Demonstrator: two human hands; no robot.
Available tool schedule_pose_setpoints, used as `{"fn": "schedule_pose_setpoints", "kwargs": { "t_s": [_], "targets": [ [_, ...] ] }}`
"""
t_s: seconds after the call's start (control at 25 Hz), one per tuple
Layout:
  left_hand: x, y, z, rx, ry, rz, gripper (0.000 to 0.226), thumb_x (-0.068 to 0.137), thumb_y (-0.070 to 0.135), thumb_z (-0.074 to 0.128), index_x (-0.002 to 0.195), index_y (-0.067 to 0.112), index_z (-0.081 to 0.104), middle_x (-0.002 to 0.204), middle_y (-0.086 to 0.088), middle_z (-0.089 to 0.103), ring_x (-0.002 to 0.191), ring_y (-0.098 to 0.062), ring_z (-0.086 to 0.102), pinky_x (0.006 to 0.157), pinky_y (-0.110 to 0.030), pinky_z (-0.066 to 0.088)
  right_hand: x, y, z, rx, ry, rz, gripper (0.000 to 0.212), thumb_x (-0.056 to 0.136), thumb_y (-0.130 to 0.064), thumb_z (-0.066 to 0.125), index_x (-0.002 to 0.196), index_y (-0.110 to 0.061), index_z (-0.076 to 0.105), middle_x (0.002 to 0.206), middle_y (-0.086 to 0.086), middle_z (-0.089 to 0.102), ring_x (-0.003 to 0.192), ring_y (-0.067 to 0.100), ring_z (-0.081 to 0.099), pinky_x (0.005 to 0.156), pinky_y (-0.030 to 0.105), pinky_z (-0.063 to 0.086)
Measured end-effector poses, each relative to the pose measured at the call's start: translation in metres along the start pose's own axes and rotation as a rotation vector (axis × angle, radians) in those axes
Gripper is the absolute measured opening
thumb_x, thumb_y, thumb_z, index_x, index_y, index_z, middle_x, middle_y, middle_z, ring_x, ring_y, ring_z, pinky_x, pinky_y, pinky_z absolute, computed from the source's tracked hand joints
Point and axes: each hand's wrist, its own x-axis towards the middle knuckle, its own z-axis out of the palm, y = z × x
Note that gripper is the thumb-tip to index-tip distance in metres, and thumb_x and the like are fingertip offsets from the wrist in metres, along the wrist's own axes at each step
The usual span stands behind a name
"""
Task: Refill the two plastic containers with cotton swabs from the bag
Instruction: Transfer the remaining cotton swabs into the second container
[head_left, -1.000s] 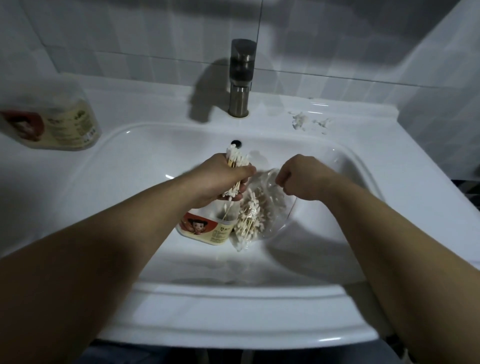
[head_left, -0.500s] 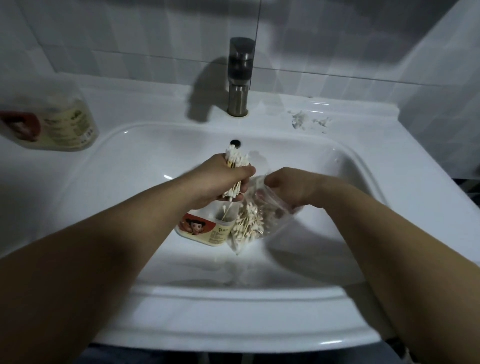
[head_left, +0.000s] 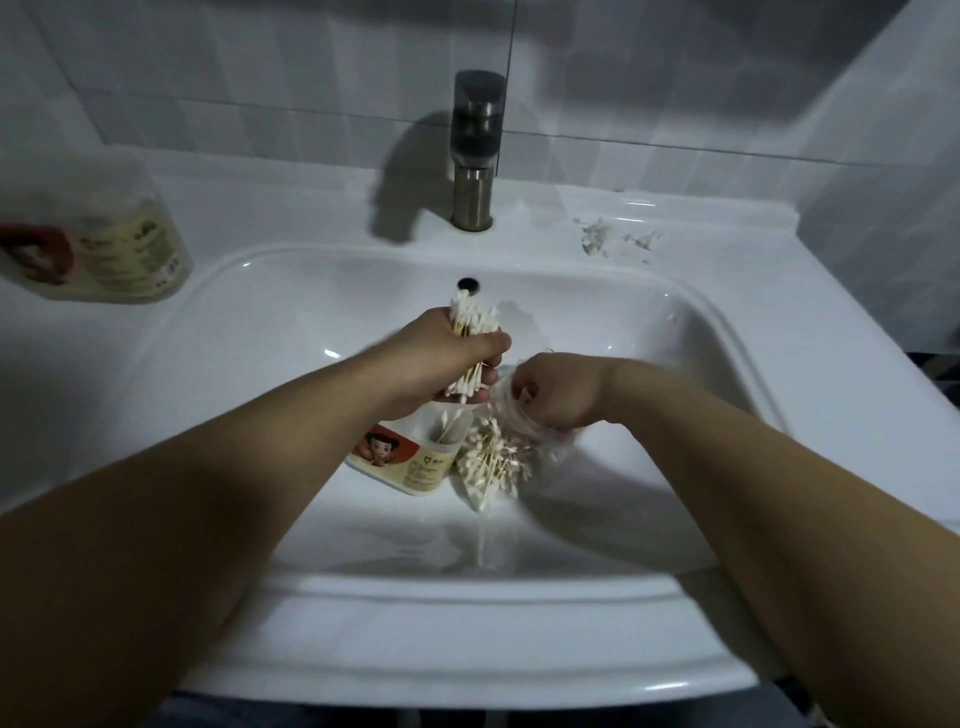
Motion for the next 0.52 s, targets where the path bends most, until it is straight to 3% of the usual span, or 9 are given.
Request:
{"fn": "schedule_pose_setpoints", "kwargs": {
  "t_s": [0.2,0.4,0.52],
  "targets": [
    [-0.001,0.001,0.0,-0.016,-0.01,0.004,0.01,0.097,0.016,0.068,0.099,0.006,0.068,0.073,-0.006,0.068,0.069,-0.017,0.066,0.079,-0.039,0.062,-0.007,0.002,-0.004,0.185,0.04,0.018,0.03,0.081,0.004,0.048,0.061,-0.019,0.049,0.061,-0.002,0.048,0.057,0.014,0.043,0.051,0.026,0.034],
    [-0.001,0.002,-0.001,-0.002,-0.017,0.014,0.009,0.097,0.015,0.067,0.098,0.006,0.067,0.077,-0.01,0.066,0.072,-0.019,0.066,0.077,-0.039,0.063,-0.007,0.006,-0.01,0.286,0.077,0.011,0.03,0.081,-0.001,0.047,0.077,-0.029,0.058,0.085,0.003,0.065,0.073,0.018,0.06,0.055,0.026,0.045],
    [-0.002,0.002,0.0,-0.001,-0.023,0.015,0.007,0.097,0.014,0.066,0.096,0.006,0.067,0.078,-0.011,0.066,0.072,-0.02,0.065,0.073,-0.036,0.062,-0.01,0.009,-0.011,0.3,0.099,0.016,0.025,0.078,0.004,0.051,0.063,-0.015,0.058,0.061,-0.001,0.057,0.057,0.016,0.051,0.05,0.023,0.043]
  ]
}}
